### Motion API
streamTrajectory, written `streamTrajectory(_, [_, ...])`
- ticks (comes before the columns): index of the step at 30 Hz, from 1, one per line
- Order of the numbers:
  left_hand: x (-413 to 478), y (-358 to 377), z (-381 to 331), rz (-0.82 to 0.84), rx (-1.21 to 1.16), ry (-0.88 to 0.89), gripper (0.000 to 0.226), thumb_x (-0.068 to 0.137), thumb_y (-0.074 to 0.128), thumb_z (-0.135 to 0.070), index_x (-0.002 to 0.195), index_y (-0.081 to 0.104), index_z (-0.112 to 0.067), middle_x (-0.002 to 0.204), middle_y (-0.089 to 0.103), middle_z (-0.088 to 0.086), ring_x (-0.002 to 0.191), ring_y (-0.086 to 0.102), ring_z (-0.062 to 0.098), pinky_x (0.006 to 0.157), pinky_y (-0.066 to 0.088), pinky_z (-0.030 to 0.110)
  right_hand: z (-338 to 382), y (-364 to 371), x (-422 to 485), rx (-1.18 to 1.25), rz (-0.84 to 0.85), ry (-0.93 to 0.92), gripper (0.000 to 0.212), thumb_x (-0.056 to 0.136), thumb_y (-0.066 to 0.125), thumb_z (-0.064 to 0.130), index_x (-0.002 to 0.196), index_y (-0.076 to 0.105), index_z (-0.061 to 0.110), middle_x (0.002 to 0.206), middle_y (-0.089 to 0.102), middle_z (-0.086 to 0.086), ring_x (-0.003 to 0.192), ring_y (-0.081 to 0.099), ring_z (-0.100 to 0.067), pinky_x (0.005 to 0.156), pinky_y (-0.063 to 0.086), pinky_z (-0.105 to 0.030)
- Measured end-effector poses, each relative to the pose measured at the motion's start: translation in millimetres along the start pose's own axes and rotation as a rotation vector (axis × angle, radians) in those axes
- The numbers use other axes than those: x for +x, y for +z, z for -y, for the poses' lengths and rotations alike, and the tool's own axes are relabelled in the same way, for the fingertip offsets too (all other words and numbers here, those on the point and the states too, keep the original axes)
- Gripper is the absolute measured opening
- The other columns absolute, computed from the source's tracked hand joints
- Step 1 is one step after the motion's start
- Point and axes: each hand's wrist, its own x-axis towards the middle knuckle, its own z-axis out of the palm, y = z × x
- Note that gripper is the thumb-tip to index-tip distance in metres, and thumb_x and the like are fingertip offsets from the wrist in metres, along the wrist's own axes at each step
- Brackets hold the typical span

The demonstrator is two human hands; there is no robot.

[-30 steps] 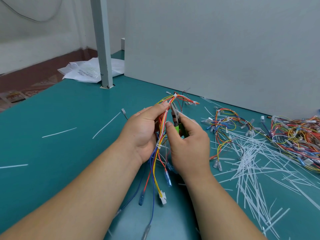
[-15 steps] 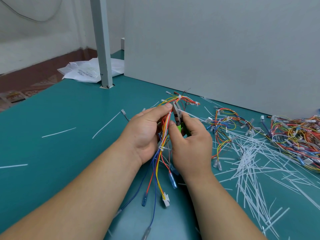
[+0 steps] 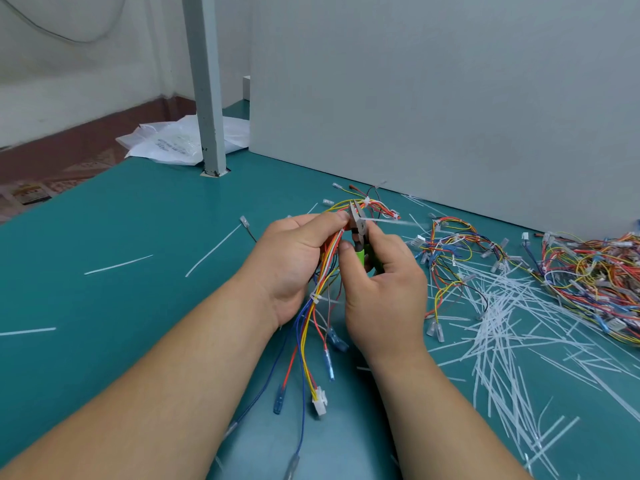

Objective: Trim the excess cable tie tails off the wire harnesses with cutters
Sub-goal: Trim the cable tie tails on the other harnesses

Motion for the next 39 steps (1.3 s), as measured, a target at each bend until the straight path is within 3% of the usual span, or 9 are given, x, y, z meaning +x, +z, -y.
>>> streamTrajectory(4, [-1.6,-1.2,-3.2,0.042,-0.065,-0.040,0.021,0.097,0.061,-0.016,0.090,0.078,-0.006,0.087,0.076,0.010,0.074,0.071,0.016,0.065,0.059,0.023,1.7,0.7,-0.5,-0.008,-0.007,-0.038,0.024,0.089,0.076,0.006,0.107,0.077,0.022,0.083,0.060,0.015,0.080,0.055,-0.002,0.076,0.039,-0.012])
streamTrajectory(9, [-2.4,1.0,-5.4,0.024,-0.099,-0.130,0.030,0.097,0.060,-0.023,0.116,0.071,-0.002,0.098,0.067,0.013,0.082,0.065,0.020,0.066,0.058,0.024,-1.2,0.5,-0.1,-0.036,0.002,-0.027,0.023,0.090,0.077,0.009,0.111,0.077,0.020,0.079,0.054,0.017,0.077,0.053,0.000,0.074,0.037,-0.013])
streamTrajectory(11, [-1.9,0.0,-5.8,0.012,-0.105,-0.136,0.023,0.096,0.062,-0.024,0.109,0.072,-0.008,0.090,0.064,0.008,0.069,0.062,0.015,0.064,0.057,0.024,-1.3,0.6,-0.1,-0.049,0.007,-0.023,0.025,0.091,0.077,0.011,0.114,0.077,0.020,0.077,0.052,0.017,0.076,0.053,0.000,0.074,0.038,-0.015])
streamTrajectory(15, [-1.2,-1.9,-6.5,0.027,-0.116,-0.111,0.019,0.097,0.062,-0.023,0.087,0.075,-0.013,0.076,0.073,0.002,0.066,0.067,0.014,0.064,0.059,0.025,-1.6,1.1,-0.2,-0.042,0.017,-0.009,0.027,0.092,0.076,0.015,0.119,0.077,0.019,0.078,0.053,0.013,0.077,0.054,-0.004,0.074,0.039,-0.017])
streamTrajectory(18, [-2.3,-0.4,-5.8,0.049,-0.143,-0.065,0.021,0.097,0.061,-0.017,0.085,0.076,-0.009,0.075,0.074,0.004,0.062,0.069,0.013,0.058,0.057,0.022,-1.5,0.8,-0.1,-0.038,0.024,-0.007,0.020,0.093,0.076,0.013,0.112,0.078,0.018,0.075,0.050,0.013,0.075,0.052,-0.003,0.072,0.037,-0.017])
streamTrajectory(24, [-2.2,0.7,-4.0,0.041,-0.162,-0.043,0.019,0.095,0.063,-0.014,0.101,0.074,0.000,0.088,0.074,0.012,0.067,0.069,0.015,0.064,0.059,0.023,-0.7,0.9,1.2,-0.021,0.023,-0.011,0.011,0.092,0.075,0.008,0.093,0.074,0.019,0.071,0.048,0.016,0.072,0.050,-0.002,0.068,0.036,-0.014])
streamTrajectory(32, [-3.1,1.0,-4.9,0.007,-0.143,-0.046,0.014,0.094,0.064,-0.013,0.092,0.075,-0.004,0.076,0.071,0.006,0.060,0.064,0.012,0.059,0.057,0.021,-2.7,1.2,1.4,0.013,0.063,0.010,0.012,0.092,0.075,0.008,0.094,0.075,0.020,0.069,0.050,0.014,0.072,0.049,-0.005,0.068,0.035,-0.014])
streamTrajectory(35, [-3.5,1.4,-5.5,-0.012,-0.154,-0.046,0.015,0.095,0.064,-0.012,0.087,0.076,-0.007,0.068,0.069,0.002,0.055,0.063,0.010,0.056,0.054,0.019,-4.5,0.8,3.0,0.022,0.102,0.019,0.025,0.094,0.072,0.014,0.078,0.060,0.030,0.064,0.043,0.007,0.066,0.043,-0.011,0.062,0.032,-0.020])
streamTrajectory(39, [-3.2,2.4,-5.4,-0.060,-0.121,-0.044,0.014,0.092,0.067,-0.015,0.083,0.075,-0.010,0.062,0.062,-0.002,0.052,0.056,0.008,0.052,0.050,0.017,-9.4,3.1,4.7,0.056,0.094,0.076,0.017,0.092,0.065,0.027,0.080,0.067,0.014,0.064,0.042,0.002,0.063,0.038,-0.013,0.060,0.033,-0.032])
